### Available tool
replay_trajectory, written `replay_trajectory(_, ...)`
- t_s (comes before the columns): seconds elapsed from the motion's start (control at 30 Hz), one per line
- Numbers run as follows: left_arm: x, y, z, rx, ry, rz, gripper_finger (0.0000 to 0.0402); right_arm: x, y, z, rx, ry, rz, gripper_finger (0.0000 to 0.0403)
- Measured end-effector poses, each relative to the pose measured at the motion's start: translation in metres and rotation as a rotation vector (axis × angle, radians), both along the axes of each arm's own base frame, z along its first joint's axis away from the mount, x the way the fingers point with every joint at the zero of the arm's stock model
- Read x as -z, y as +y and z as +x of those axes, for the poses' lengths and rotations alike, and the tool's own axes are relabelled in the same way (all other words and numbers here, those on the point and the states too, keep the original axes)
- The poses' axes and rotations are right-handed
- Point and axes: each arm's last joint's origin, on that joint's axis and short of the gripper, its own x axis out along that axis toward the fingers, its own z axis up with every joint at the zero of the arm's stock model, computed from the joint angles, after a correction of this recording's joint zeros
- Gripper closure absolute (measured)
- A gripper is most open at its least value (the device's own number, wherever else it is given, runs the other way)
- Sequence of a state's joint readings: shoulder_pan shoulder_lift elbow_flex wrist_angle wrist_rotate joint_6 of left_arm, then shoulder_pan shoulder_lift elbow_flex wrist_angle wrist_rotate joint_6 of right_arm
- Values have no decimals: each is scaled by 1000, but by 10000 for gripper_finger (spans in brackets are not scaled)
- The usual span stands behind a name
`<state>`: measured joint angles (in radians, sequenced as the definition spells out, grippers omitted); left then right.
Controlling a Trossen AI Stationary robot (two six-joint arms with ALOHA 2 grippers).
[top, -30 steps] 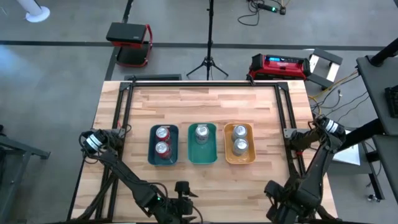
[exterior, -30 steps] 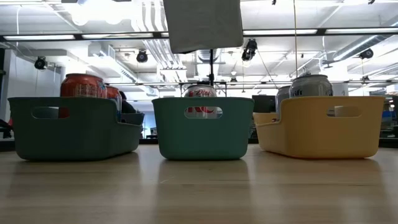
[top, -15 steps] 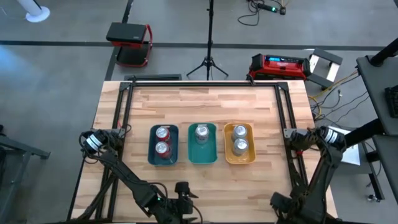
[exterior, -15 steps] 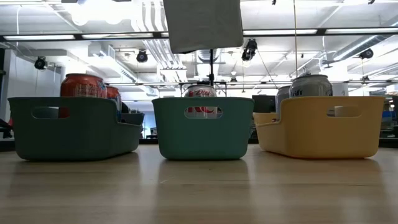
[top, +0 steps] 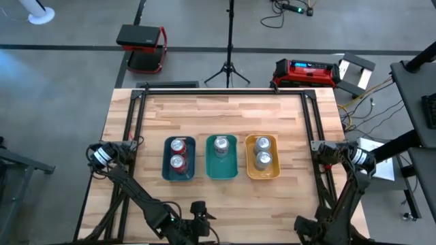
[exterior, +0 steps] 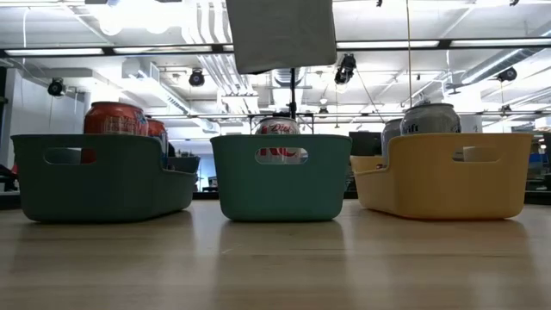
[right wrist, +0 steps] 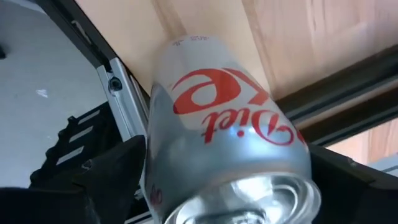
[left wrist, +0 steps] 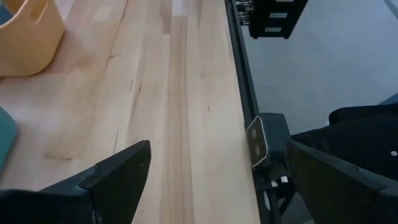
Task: Sort soda cans
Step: Put the red-silver soda can into the green bin
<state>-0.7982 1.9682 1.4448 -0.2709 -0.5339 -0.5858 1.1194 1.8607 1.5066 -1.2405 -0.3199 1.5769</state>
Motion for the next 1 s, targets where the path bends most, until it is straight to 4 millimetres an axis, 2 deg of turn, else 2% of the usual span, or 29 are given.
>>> replay_trajectory(0.2,0,-1,-1,-3,-1,-9,47,0,0,1,-21,-9,12,98)
replay_trajectory(0.33,1,-5,-6,29,4,22,47,-5,-3,9,-11,-25,27,98)
replay_trajectory(0.47,3,-15,-20,103,24,90,47,-12,-8,22,-27,-51,58,93)
replay_trajectory(0.7,4,-35,-45,187,33,121,47,-36,-32,69,-43,-149,86,90)
replay_trajectory(1.0,4,-37,-49,187,35,119,47,-86,-83,144,-165,-453,85,83)
